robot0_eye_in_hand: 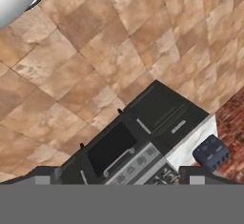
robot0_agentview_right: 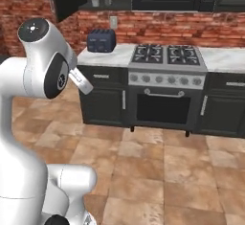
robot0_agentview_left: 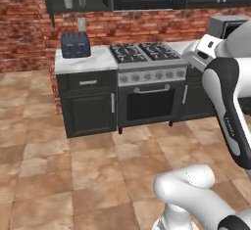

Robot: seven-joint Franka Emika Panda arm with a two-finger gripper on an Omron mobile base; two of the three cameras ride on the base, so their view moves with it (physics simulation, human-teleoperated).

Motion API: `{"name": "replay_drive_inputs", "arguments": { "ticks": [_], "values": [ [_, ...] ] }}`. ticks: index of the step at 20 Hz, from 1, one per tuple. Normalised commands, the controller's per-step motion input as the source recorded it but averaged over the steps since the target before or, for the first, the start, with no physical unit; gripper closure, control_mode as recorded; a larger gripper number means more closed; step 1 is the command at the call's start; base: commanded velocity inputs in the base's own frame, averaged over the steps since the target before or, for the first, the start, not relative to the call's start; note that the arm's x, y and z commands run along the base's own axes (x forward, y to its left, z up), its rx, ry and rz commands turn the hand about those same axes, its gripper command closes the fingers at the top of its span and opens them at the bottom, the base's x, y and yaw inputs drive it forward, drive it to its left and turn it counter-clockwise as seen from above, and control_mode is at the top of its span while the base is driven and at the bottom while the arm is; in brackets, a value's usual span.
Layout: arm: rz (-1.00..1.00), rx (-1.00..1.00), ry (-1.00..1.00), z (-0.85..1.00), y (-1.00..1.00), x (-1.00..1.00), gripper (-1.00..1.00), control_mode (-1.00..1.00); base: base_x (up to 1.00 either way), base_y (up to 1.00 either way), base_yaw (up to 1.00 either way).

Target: There is a bowl on the dining counter. Grab a lemon wedge from the fridge and place it in the bowl. Then get the liquor bottle and glass cup from the cabinet and place them next to the bowl.

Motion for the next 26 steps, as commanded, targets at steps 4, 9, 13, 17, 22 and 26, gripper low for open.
{"name": "replay_drive_inputs", "arguments": {
  "ticks": [4, 9, 13, 17, 22, 26],
  "values": [
    [0.0, 0.0, 0.0, 0.0, 0.0, 0.0, -1.0, 1.0, 1.0, 0.54, 0.0],
    [0.0, 0.0, 0.0, 0.0, 0.0, 0.0, -1.0, 1.0, 1.0, 0.51, 0.0],
    [0.0, 0.0, 0.0, 0.0, 0.0, 0.0, -1.0, 1.0, 1.0, 0.48, -0.01],
    [0.0, 0.0, 0.0, 0.0, 0.0, 0.0, -1.0, 1.0, 0.97, 0.17, -0.03],
    [0.0, 0.0, 0.0, 0.0, 0.0, 0.0, -1.0, 1.0, 0.95, 0.21, -0.1],
    [0.0, 0.0, 0.0, 0.0, 0.0, 0.0, -1.0, 1.0, 0.79, 0.53, -0.14]
  ]
}}
